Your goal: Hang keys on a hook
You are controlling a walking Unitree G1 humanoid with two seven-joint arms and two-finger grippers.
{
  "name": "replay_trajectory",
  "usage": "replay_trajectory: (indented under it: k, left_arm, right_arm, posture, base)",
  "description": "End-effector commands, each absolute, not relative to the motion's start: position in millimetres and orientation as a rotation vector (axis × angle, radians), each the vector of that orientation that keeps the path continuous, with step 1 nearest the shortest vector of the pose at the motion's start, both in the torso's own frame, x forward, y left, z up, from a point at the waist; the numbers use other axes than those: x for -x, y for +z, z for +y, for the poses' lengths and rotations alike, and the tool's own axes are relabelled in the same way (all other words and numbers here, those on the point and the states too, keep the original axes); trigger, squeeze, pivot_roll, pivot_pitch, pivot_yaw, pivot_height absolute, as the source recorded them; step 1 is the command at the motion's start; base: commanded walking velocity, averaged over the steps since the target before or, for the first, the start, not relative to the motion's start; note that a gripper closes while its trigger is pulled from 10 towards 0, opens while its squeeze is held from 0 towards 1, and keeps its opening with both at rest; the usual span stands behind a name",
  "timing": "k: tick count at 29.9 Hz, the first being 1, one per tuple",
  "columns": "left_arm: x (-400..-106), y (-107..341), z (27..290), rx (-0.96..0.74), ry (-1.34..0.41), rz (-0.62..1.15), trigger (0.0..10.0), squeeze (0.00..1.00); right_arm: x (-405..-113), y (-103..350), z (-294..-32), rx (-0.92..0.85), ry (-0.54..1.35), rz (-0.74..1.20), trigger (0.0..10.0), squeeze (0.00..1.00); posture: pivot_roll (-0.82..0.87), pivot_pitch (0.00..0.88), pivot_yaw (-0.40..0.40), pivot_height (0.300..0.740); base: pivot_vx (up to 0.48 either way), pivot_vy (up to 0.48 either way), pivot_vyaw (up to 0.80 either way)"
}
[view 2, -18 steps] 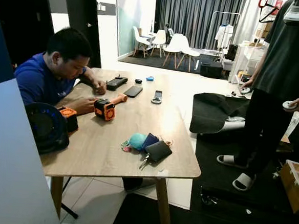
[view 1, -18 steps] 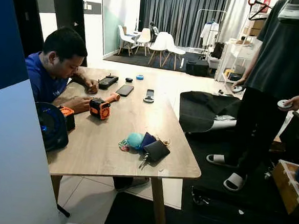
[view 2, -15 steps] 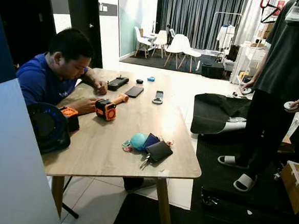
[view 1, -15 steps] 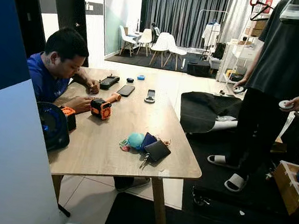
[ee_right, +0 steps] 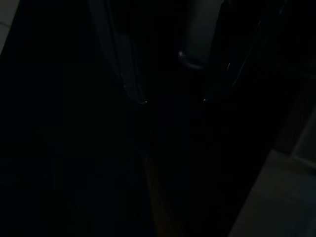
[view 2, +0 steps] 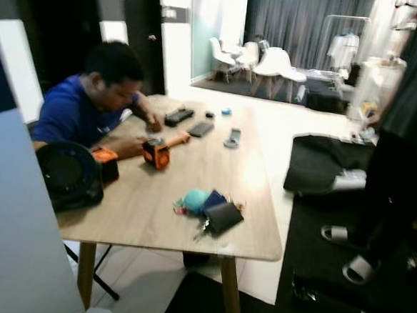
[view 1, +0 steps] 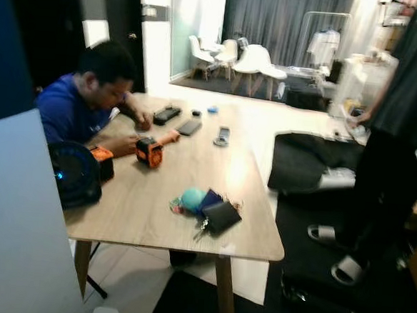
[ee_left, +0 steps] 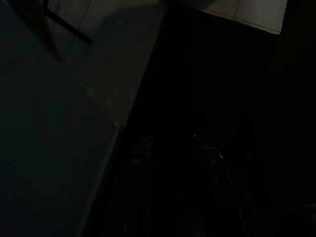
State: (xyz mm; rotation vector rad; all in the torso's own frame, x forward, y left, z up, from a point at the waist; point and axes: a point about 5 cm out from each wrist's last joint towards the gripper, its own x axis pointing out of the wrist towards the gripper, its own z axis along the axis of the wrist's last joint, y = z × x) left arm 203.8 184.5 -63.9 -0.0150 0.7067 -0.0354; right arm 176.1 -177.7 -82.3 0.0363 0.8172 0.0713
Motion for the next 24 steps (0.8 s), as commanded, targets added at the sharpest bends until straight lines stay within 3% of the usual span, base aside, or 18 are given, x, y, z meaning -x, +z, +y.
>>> replay_trajectory:
  k: [1, 5, 24]
  left_arm:
    - [-203.6, -65.0, 181.3, 0.005, -0.057, 0.721, 10.0, 0.0]
    - [-203.7, -64.9, 181.4, -0.001, -0.059, 0.722, 10.0, 0.0]
    - [-206.2, -65.0, 179.0, -0.05, -0.112, 0.747, 10.0, 0.0]
  right_arm:
    - [-168.7, -85.7, -179.0, -0.039, 0.067, 0.84, 10.0, 0.0]
    - [-168.2, -85.9, -179.3, -0.039, 0.065, 0.842, 10.0, 0.0]
    - [-165.4, -87.4, -178.8, -0.046, 0.055, 0.851, 10.0, 0.0]
  posture:
    - [0.06, 0.01, 0.003, 0.74]
    - [0.06, 0.011, 0.004, 0.74]
    - [0.06, 0.007, 0.012, 0.74]
  base:
    - [0.0, -0.469, 0.0]
    - [0.0, -0.447, 0.0]
    - [0.0, 0.0, 0.0]
